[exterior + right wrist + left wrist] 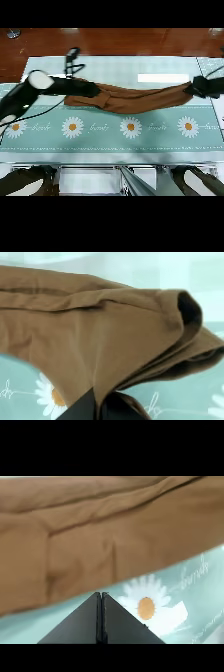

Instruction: Fold the shirts.

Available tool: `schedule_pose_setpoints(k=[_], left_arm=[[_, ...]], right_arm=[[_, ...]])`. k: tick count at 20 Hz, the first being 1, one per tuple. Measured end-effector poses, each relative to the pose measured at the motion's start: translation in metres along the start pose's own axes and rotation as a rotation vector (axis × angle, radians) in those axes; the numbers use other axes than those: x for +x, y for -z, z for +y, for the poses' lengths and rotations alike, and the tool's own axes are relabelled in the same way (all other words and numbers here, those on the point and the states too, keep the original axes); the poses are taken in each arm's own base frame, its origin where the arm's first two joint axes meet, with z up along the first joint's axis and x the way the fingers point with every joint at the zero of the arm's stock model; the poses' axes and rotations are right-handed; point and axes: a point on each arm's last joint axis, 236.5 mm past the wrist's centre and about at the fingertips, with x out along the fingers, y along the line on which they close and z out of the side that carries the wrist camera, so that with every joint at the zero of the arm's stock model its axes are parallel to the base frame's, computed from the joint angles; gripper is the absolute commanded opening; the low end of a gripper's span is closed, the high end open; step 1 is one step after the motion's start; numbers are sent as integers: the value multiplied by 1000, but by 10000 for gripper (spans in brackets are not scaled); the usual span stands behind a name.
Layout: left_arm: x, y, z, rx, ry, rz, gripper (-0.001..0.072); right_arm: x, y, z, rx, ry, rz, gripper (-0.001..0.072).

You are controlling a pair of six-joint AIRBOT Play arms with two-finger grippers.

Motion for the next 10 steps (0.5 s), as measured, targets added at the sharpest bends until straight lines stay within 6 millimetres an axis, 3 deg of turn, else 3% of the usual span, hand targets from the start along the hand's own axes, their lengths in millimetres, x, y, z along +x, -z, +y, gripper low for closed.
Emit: schedule_pose_setpoints(k=[4, 7, 10], left_arm=[[70, 6, -48, 56, 51, 115, 17], [121, 29, -80, 64, 83, 210, 18], [161, 69, -114, 51, 119, 318, 18]], right_arm=[[-36, 36, 21, -7, 0, -100, 38], [-51, 49, 32, -16, -12, -142, 38], [-56, 56, 37, -23, -22, -156, 38]])
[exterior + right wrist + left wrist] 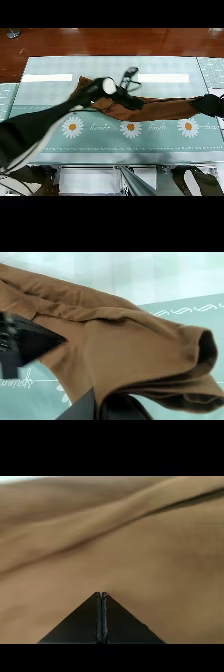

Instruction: Fold the shirts.

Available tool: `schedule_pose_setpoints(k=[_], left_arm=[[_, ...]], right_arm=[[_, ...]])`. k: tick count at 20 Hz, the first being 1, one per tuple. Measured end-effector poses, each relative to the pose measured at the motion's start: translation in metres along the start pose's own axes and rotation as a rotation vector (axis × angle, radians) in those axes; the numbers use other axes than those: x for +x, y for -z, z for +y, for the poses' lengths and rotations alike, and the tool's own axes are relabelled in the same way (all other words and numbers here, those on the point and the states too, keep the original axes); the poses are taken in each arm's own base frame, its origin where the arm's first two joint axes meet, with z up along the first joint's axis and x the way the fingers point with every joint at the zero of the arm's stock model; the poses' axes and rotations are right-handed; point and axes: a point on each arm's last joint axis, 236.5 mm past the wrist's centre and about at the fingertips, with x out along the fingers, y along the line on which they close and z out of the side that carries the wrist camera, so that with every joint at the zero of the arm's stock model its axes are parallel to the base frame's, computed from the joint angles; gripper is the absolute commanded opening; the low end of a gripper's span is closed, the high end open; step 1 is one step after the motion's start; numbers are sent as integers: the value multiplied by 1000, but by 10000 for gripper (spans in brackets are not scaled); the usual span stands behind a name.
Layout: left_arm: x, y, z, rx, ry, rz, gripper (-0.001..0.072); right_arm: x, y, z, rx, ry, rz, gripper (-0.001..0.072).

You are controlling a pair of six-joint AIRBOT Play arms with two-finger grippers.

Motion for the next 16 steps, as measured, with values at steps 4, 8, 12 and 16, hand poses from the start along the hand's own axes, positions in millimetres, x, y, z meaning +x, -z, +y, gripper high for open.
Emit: schedule_pose_setpoints(k=[4, 8, 12, 16], left_arm=[[47, 44, -43, 13, 57, 126, 19], [45, 50, -62, 35, 91, 172, 19], [-19, -12, -34, -11, 97, 64, 18], [-136, -67, 45, -110, 9, -88, 19]], right_arm=[[-3, -1, 5, -11, -13, -24, 39], [-4, -4, 10, -22, -32, -38, 39], [0, -5, 16, -28, -64, -30, 39], [22, -9, 47, -75, -159, 24, 39]])
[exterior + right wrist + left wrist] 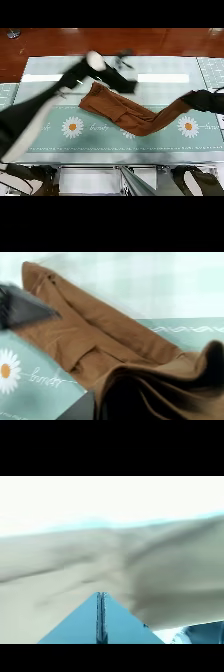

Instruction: Fold the shirts.

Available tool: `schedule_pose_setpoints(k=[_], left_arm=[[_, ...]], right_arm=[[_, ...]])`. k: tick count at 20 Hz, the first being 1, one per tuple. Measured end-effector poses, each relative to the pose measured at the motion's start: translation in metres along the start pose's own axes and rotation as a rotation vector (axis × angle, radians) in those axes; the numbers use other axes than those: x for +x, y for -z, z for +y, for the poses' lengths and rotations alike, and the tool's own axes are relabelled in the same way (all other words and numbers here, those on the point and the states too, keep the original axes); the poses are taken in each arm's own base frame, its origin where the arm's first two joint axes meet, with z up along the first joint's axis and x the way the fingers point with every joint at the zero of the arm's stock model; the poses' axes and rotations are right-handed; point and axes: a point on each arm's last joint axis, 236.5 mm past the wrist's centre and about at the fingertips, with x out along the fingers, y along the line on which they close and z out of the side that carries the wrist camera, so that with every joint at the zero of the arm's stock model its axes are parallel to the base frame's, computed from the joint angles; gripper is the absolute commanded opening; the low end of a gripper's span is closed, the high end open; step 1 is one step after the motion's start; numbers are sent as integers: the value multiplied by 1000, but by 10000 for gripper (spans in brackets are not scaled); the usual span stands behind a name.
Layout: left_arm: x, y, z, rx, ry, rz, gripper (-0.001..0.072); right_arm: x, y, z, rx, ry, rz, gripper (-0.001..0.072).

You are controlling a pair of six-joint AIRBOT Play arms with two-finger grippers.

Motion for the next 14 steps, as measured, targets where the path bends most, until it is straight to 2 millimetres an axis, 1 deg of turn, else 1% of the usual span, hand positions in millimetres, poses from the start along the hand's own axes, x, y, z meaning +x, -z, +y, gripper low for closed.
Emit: schedule_pose_setpoints(k=[2, 4, 5, 6, 7, 9, 10, 11, 12, 13, 14], left_arm=[[-74, -25, 37, -39, -70, -113, 19], [-154, -34, 67, -73, -145, -238, 19], [-193, -33, 77, -87, -182, -307, 19], [-226, -25, 82, -97, -216, -361, 19], [-258, -16, 81, -101, -245, -433, 20], [-301, 11, 67, -92, -286, -548, 20], [-317, 26, 56, -77, -300, -610, 20], [-325, 41, 47, -67, -309, -654, 21], [-328, 58, 40, -62, -316, -685, 21], [-330, 74, 35, -68, -318, -723, 21], [-328, 89, 32, -78, -317, -745, 21]], right_arm=[[23, -8, 22, -33, -53, 34, 39], [53, -17, 50, -76, -108, 79, 39], [71, -22, 67, -98, -137, 104, 39], [91, -24, 83, -119, -160, 136, 39], [113, -26, 100, -140, -181, 167, 39], [159, -26, 130, -181, -215, 221, 39], [182, -25, 142, -188, -227, 245, 39], [207, -22, 154, -197, -237, 272, 39], [232, -17, 164, -203, -244, 298, 39], [253, -12, 172, -209, -251, 320, 39], [274, -4, 179, -209, -255, 345, 39]])
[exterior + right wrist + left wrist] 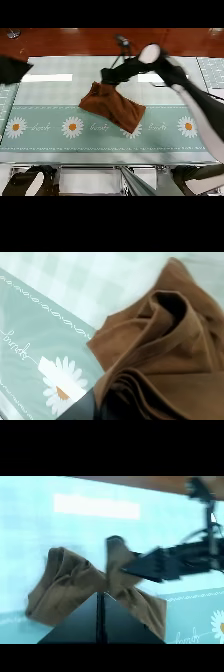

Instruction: Fold the shirts.

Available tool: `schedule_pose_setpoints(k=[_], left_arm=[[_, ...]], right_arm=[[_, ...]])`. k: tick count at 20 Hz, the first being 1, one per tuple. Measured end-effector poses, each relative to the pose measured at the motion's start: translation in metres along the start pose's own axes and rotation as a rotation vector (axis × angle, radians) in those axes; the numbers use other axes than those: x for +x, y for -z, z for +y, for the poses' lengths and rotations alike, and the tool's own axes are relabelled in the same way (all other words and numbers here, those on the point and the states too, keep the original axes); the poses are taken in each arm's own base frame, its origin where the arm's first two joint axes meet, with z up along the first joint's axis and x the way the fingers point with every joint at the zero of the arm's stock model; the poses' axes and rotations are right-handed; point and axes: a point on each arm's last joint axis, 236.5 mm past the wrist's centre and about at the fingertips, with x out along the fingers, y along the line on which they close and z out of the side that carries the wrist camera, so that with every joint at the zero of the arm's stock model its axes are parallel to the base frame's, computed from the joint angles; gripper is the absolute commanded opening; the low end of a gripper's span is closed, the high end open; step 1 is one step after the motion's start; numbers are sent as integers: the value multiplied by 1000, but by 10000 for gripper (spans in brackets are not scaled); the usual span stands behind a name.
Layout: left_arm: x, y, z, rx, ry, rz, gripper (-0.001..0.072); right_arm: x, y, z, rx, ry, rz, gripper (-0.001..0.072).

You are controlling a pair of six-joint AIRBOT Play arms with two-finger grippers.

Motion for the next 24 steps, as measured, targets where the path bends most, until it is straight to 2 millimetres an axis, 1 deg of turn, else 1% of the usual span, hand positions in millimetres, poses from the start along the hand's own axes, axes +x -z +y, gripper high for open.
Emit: schedule_pose_setpoints(k=[1, 2, 3, 4, 5, 6, 7, 8, 9, 10, 12, 13, 14, 15, 16, 17, 18, 19, 20, 21, 23, 24], left_arm=[[-6, 15, 1, -14, -2, -7, 21], [-11, 28, 3, -25, -5, -21, 21], [-12, 41, 6, -39, -7, -19, 21], [-11, 53, 9, -52, -8, -10, 21], [-9, 64, 13, -65, -11, -1, 21], [-6, 73, 18, -80, -16, 11, 21], [-1, 81, 23, -92, -21, 25, 21], [2, 88, 27, -104, -25, 39, 21], [6, 93, 31, -115, -30, 54, 21], [11, 98, 34, -126, -34, 71, 21], [20, 106, 42, -125, -43, 105, 21], [25, 111, 47, -129, -47, 128, 20], [29, 117, 51, -134, -52, 148, 21], [33, 122, 55, -141, -56, 167, 20], [37, 128, 58, -149, -61, 187, 20], [40, 134, 62, -156, -64, 204, 20], [43, 142, 65, -165, -69, 223, 20], [46, 148, 68, -174, -72, 239, 20], [48, 155, 71, -183, -76, 256, 20], [50, 162, 74, -191, -79, 271, 21], [54, 174, 77, -213, -77, 296, 21], [55, 178, 77, -223, -74, 305, 20]], right_arm=[[20, 0, 0, 5, -3, 20, 46], [38, 2, -1, 13, -6, 41, 326], [52, 4, -2, 26, -9, 58, 644], [65, 8, -4, 38, -11, 78, 629], [71, 12, -5, 45, -16, 100, 629], [73, 14, -6, 57, -22, 117, 629], [68, 17, -10, 65, -22, 142, 628], [56, 15, -15, 71, -19, 155, 628], [38, 12, -20, 69, -14, 167, 626], [12, 8, -26, 57, 2, 174, 626], [-52, -2, -48, 13, 110, 145, 626], [-90, -6, -64, 1, 197, 109, 626], [-124, -5, -80, 13, 288, 68, 626], [-152, 0, -92, 38, 358, 20, 626], [-177, 11, -106, 79, 421, -38, 626], [-192, 28, -122, 136, 477, -97, 626], [-199, 51, -138, 209, 515, -146, 626], [-196, 76, -151, 298, 523, -196, 623], [-187, 104, -163, 396, 506, -244, 604], [-172, 129, -171, 493, 462, -287, 597], [-146, 161, -178, 622, 358, -347, 597], [-135, 171, -180, 655, 322, -354, 597]])
